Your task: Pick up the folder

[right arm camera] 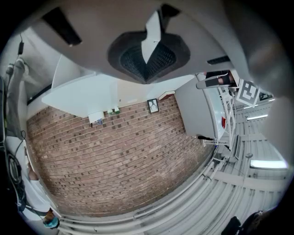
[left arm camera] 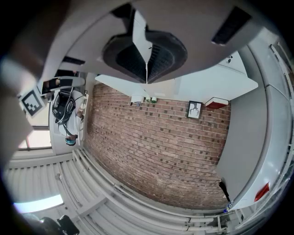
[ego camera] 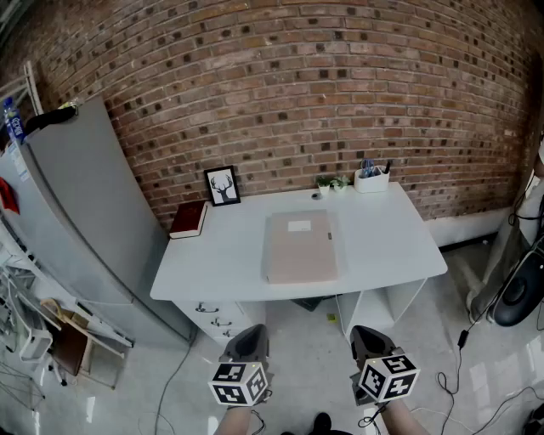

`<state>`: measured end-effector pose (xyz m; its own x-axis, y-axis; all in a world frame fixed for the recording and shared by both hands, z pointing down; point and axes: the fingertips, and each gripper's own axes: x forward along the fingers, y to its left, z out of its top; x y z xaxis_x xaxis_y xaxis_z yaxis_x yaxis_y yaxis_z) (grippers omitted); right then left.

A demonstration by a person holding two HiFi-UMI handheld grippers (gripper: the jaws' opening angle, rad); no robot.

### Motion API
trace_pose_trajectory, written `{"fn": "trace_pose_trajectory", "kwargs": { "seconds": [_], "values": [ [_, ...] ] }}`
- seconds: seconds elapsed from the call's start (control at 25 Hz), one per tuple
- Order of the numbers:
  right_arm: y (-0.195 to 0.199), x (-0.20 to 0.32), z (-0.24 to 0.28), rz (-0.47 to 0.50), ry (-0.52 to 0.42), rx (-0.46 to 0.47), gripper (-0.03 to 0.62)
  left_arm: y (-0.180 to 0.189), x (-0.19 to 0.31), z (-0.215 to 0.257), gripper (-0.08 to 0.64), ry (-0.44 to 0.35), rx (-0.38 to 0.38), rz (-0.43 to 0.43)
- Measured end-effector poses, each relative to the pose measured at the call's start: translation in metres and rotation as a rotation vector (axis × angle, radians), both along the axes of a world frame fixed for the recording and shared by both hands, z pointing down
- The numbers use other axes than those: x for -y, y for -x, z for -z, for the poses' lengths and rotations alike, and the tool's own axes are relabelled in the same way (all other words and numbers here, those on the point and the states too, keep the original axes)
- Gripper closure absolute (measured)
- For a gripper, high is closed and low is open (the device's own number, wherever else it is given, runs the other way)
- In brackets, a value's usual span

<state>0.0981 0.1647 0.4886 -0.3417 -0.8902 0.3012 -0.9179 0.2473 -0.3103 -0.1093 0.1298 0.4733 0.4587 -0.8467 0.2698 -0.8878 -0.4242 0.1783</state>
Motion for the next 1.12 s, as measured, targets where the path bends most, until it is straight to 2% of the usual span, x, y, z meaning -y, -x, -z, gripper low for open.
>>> {"fn": "trace_pose_trajectory", "kwargs": {
  "seconds": [0.36, 0.56, 0.76, 1.0, 1.12],
  "values": [
    [0.002, 0.008, -0.004, 0.030, -0.016, -0.005, 0.592, -0.006, 0.001, -0.007, 0.540, -0.008, 0.008, -0.001],
    [0.001, 0.012, 0.002, 0.049, -0.037, 0.012, 0.592, -0.011, 0.000, -0.004, 0.538, -0.011, -0.015, 0.009],
    [0.003, 0.013, 0.011, 0.090, -0.045, 0.078, 0.514, -0.012, -0.005, -0.002, 0.532, -0.014, -0.037, 0.022],
    [-0.001, 0.025, 0.005, 0.084, -0.020, 0.130, 0.454, -0.010, 0.008, -0.007, 0.445, 0.000, -0.051, 0.042],
    [-0.007, 0.037, -0.001, 0.069, 0.003, 0.172, 0.439, -0.010, 0.022, -0.012, 0.428, 0.012, -0.057, 0.046]
  ]
}}
